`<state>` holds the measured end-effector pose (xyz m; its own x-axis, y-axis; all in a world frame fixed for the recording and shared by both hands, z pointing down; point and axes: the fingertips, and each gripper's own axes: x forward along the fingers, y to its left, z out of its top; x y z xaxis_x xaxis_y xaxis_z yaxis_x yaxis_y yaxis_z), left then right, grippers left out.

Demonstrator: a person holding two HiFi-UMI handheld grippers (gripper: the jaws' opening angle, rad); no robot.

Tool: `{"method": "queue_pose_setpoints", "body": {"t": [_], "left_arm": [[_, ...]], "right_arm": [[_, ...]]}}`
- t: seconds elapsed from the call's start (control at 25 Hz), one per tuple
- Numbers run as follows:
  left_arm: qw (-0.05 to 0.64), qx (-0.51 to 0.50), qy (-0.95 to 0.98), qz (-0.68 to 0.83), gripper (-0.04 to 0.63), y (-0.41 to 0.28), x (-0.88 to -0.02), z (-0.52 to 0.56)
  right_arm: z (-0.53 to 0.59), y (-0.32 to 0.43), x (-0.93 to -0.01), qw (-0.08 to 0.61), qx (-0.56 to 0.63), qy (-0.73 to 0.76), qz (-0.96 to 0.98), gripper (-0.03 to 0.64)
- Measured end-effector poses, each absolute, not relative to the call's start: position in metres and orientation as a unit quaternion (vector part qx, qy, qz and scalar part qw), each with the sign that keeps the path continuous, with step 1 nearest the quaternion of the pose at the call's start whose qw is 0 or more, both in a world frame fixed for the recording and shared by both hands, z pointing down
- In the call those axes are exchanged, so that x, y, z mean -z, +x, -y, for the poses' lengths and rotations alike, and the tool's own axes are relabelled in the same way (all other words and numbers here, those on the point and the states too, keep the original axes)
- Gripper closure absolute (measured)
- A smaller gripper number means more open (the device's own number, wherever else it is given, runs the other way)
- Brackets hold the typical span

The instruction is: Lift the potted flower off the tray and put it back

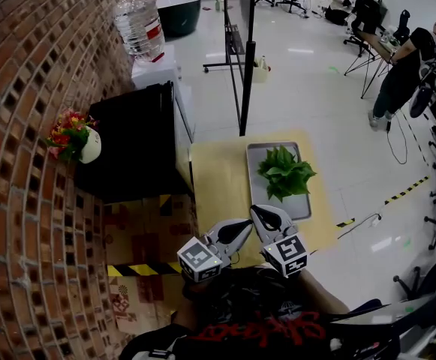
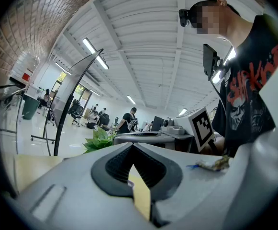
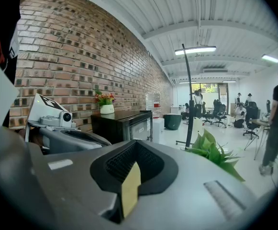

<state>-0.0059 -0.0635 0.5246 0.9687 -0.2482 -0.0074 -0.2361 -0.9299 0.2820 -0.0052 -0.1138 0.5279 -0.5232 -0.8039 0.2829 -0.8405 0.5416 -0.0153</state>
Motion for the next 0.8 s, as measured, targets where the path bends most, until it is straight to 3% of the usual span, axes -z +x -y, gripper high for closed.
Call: {"method": "queue_pose_setpoints", "body": {"t": [0.8], "left_arm": [[0.156,0.030,0.981,0.113,0.595,-0.004,-0.519,0.056]], "right_arm": [[0.108,-0.004,-0.528,0.123,-0.074,0.476,0.868,0.615]]}}
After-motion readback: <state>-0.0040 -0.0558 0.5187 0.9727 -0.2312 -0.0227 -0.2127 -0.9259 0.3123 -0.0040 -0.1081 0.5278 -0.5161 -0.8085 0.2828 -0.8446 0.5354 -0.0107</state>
